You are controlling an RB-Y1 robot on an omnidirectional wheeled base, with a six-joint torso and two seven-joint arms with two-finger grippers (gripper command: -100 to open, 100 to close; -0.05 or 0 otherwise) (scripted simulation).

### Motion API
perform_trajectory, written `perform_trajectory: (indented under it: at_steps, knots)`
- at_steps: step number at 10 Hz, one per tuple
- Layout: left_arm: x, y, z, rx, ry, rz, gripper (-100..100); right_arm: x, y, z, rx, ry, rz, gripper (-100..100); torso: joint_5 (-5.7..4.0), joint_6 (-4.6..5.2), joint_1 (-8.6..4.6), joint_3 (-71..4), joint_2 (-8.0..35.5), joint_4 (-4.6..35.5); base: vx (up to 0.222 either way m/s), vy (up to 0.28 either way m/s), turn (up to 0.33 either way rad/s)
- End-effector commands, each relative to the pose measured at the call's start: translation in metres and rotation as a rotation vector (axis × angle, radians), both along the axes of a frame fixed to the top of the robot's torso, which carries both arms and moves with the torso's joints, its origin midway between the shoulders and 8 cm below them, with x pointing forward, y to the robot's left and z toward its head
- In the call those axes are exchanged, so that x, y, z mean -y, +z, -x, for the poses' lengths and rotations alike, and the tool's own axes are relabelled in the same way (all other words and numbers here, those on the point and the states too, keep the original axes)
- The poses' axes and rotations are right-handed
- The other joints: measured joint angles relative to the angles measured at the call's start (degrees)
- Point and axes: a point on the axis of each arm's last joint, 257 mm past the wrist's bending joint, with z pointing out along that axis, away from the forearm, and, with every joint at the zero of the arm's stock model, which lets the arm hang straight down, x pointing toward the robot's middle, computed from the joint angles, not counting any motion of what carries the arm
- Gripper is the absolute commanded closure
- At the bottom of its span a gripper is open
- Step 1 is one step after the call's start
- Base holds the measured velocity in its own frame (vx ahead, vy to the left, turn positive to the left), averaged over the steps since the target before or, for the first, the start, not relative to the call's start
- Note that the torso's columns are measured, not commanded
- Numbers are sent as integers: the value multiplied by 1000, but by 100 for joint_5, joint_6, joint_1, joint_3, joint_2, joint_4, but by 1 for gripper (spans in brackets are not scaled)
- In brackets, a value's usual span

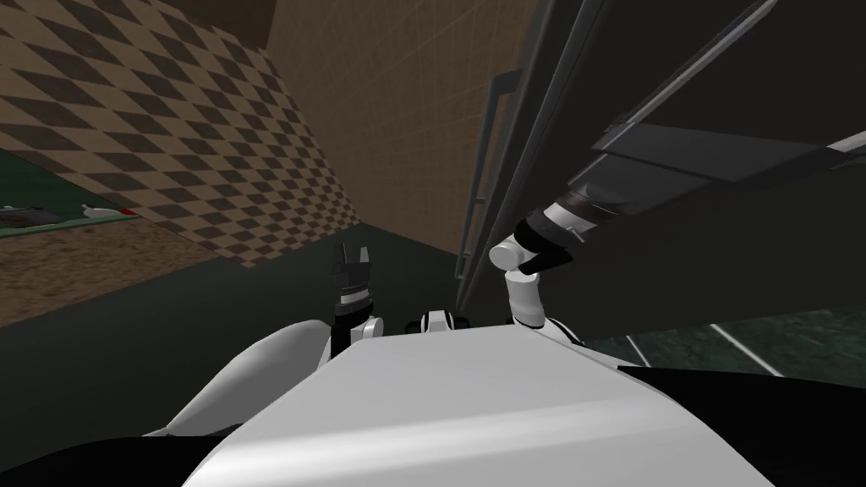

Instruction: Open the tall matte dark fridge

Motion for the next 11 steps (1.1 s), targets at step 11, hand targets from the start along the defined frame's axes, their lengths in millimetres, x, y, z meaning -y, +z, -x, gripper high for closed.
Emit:
perform_trajectory:
  at_steps: [11]
  knots:
    - [0, 0, 0, 0, 0, 0, 0, 51, 29, 52, 358, 237, -258, -100, -2, 5, -5, -5, -7, -3, 34, -16, 111]
